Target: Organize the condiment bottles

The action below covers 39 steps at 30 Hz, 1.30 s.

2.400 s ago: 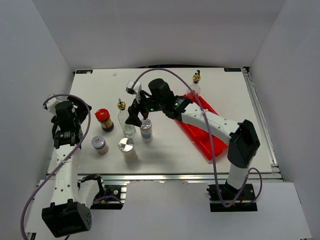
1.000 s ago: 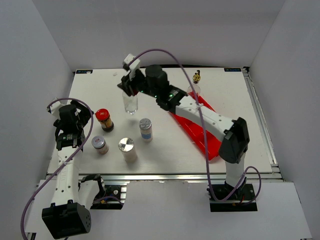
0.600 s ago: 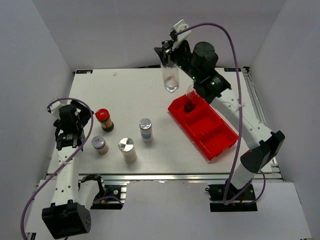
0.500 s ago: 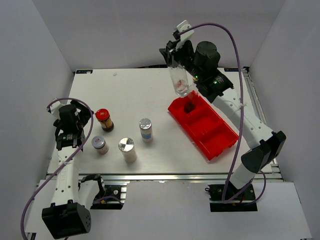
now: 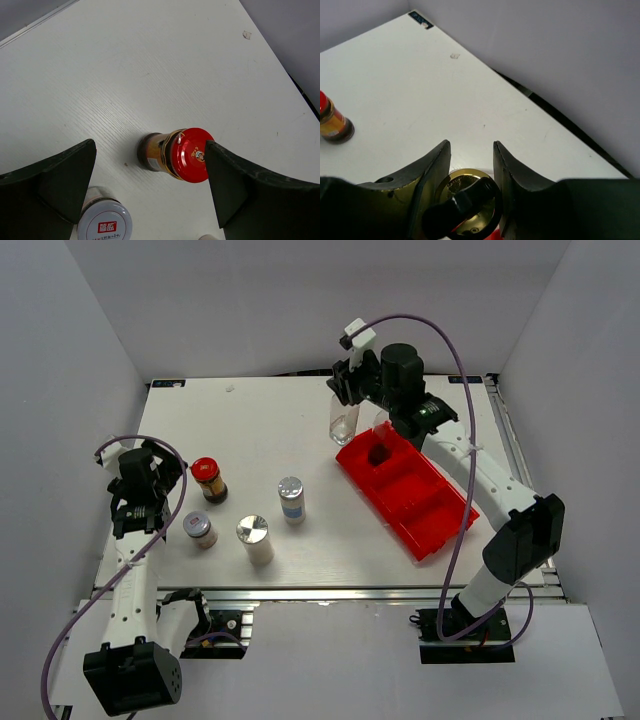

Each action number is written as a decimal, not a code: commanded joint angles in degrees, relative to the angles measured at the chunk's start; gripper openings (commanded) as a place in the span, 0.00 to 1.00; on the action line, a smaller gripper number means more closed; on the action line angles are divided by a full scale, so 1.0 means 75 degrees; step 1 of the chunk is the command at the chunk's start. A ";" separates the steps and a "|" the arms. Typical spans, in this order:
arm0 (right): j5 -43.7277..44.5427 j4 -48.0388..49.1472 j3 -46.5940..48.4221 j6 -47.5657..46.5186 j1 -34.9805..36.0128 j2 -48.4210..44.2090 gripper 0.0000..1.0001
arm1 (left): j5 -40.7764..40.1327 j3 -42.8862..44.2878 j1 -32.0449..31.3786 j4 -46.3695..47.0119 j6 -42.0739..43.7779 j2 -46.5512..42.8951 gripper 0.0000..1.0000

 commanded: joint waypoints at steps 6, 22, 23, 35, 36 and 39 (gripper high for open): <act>-0.0108 0.1345 -0.0424 -0.0009 -0.0109 -0.0428 0.00 | -0.0059 0.0039 -0.0030 0.0121 -0.0016 -0.0007 0.98; -0.0202 0.1380 -0.1383 -0.0079 -0.0507 -0.0779 0.00 | -0.0071 0.0027 -0.0030 0.0192 -0.0028 0.0028 0.98; -0.0213 0.1415 -0.1419 -0.0079 -0.0531 -0.0779 0.00 | -0.0071 0.0027 -0.0030 0.0192 -0.0028 0.0028 0.98; -0.0049 0.1544 -0.1759 -0.0138 -0.0730 -0.0920 0.00 | -0.0118 0.0016 -0.0030 0.0168 -0.0028 0.0040 0.98; -0.0049 0.1556 -0.1841 -0.0137 -0.0730 -0.0931 0.00 | -0.0118 0.0004 -0.0041 0.0168 -0.0028 0.0040 0.98; -0.0096 0.1591 -0.2028 -0.0114 -0.0730 -0.0967 0.00 | -0.0130 0.0004 -0.0030 0.0168 -0.0028 0.0040 0.98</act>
